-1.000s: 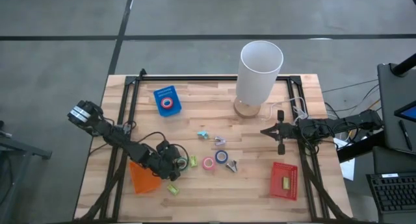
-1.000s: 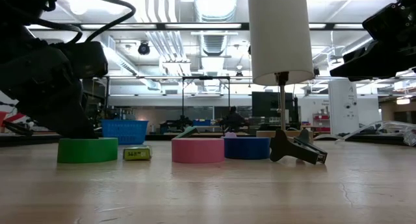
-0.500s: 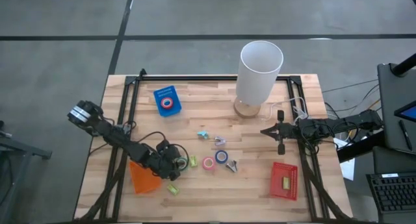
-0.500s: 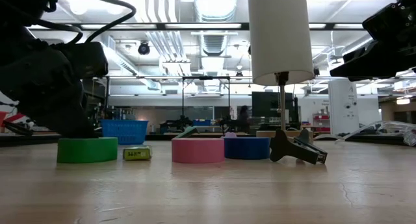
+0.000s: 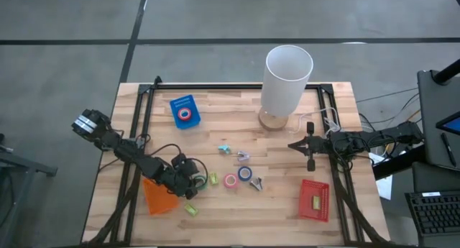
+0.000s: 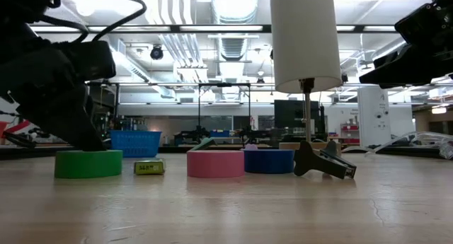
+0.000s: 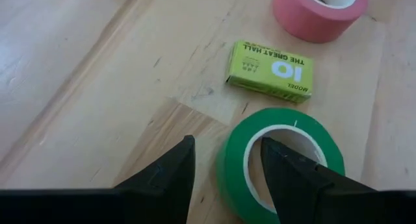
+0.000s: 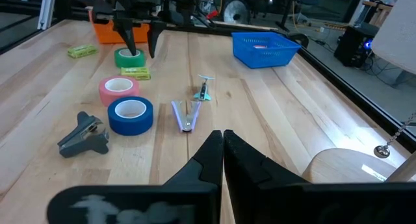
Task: Pick and place Stapler, Stapler remover, tape
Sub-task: Put the green tape into the blue basket
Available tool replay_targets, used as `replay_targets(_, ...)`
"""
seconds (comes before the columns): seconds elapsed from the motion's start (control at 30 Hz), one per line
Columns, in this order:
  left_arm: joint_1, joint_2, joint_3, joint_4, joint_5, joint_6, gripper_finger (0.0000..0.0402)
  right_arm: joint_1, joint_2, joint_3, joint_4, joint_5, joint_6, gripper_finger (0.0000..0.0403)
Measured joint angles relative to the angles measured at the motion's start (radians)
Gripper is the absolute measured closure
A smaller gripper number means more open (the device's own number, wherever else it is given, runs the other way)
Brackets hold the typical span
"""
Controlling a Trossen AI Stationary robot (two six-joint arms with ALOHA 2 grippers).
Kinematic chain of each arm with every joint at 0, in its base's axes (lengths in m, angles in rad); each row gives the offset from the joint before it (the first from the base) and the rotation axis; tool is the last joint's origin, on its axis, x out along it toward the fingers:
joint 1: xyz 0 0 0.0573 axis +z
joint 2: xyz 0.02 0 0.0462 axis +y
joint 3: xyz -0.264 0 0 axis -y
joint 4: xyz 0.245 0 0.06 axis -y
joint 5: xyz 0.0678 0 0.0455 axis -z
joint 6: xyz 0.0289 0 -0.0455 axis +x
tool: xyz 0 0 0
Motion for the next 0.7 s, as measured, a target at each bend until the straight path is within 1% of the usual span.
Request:
replay_targets(0.1, 0.002, 0.009, 0.0, 0.002, 0.016, -0.011, 0.0229, 0.0, 0.0, 0.0, 0.0, 0.0, 0.0, 0.0394)
replay_targets(0.2, 0.002, 0.016, 0.0, 0.005, 0.019, -0.011, 0.0249, 0.0, 0.0, 0.0, 0.0, 0.0, 0.0, 0.0394)
replay_targets(0.43, 0.006, 0.017, 0.001, 0.007, -0.004, 0.027, 0.034, 0.0, 0.0, 0.0, 0.0, 0.0, 0.0, 0.0394)
replay_targets(0.5, 0.01, 0.015, 0.002, 0.006, -0.008, 0.042, 0.0359, 0.0, 0.0, 0.0, 0.0, 0.0, 0.0, 0.0394)
replay_targets(0.7, 0.034, -0.025, 0.002, -0.005, -0.084, 0.107, 0.0357, 0.0, 0.0, 0.0, 0.0, 0.0, 0.0, 0.0394)
